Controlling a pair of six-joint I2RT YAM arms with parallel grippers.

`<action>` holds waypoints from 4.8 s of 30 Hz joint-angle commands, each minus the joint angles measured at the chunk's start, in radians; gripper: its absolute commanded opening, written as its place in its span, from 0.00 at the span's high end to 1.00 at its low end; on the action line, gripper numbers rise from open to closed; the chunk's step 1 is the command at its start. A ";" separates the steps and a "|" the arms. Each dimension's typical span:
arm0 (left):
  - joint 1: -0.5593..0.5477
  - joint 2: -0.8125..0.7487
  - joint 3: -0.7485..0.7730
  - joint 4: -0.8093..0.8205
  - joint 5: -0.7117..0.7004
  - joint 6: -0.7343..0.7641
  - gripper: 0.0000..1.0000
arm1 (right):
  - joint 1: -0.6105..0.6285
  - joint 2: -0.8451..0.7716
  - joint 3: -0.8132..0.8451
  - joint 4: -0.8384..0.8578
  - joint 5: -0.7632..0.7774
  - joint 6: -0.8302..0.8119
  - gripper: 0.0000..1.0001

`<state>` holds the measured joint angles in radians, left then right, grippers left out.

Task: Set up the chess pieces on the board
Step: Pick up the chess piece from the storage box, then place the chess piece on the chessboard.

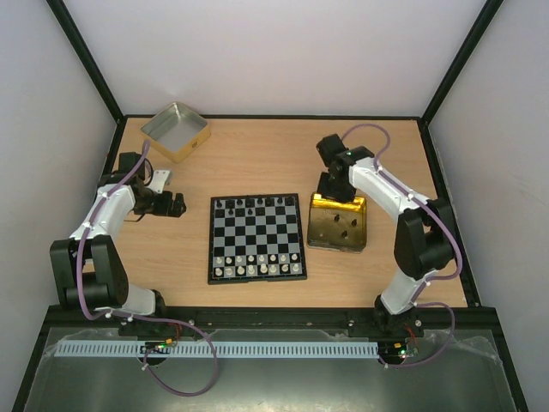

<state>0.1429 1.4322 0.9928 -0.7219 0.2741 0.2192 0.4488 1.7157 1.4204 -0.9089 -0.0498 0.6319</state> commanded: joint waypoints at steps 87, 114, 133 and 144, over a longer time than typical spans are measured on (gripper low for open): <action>0.021 -0.001 -0.013 0.002 0.013 -0.004 0.01 | 0.273 0.437 0.318 -0.001 -0.149 -0.002 0.97; 0.023 0.010 -0.016 0.007 0.019 -0.004 0.01 | 0.281 0.456 0.319 0.013 -0.151 -0.012 0.90; 0.024 0.013 -0.014 0.005 0.022 -0.003 0.01 | 0.280 0.408 0.331 -0.022 -0.114 -0.019 0.73; 0.024 0.013 -0.016 0.009 0.024 -0.004 0.01 | 0.263 0.262 0.307 -0.021 -0.159 -0.016 0.68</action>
<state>0.1585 1.4345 0.9863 -0.7151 0.2852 0.2184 0.7235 2.0834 1.7279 -0.9009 -0.1921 0.6155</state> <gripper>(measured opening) 0.991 0.323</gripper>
